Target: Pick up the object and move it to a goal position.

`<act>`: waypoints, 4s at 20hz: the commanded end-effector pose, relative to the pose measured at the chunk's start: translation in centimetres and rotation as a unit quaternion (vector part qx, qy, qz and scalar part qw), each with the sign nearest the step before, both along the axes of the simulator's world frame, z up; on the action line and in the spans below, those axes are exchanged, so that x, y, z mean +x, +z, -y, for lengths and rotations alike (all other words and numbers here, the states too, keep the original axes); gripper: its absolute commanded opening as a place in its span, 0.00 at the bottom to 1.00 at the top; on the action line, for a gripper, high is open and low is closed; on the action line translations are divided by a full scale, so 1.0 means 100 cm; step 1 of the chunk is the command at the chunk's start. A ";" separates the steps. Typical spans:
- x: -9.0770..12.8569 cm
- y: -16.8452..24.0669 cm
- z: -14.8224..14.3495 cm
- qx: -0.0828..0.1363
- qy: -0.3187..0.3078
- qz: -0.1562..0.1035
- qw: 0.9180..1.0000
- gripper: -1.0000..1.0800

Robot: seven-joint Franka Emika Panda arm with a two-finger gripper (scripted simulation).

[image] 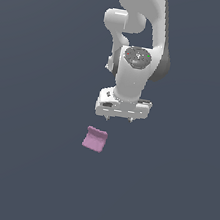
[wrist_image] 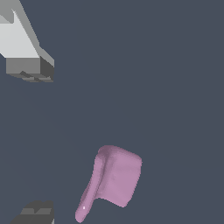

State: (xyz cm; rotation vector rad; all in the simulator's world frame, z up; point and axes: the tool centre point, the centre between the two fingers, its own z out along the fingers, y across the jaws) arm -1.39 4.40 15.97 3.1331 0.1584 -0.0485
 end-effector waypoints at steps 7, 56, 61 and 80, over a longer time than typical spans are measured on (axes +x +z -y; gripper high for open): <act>-0.002 0.001 0.021 -0.003 -0.008 -0.007 1.000 0.96; 0.030 -0.050 0.071 0.007 0.405 0.001 0.914 0.96; 0.034 -0.058 0.077 0.008 0.463 0.004 0.886 0.96; 0.042 -0.073 0.089 0.011 0.573 0.011 0.819 0.96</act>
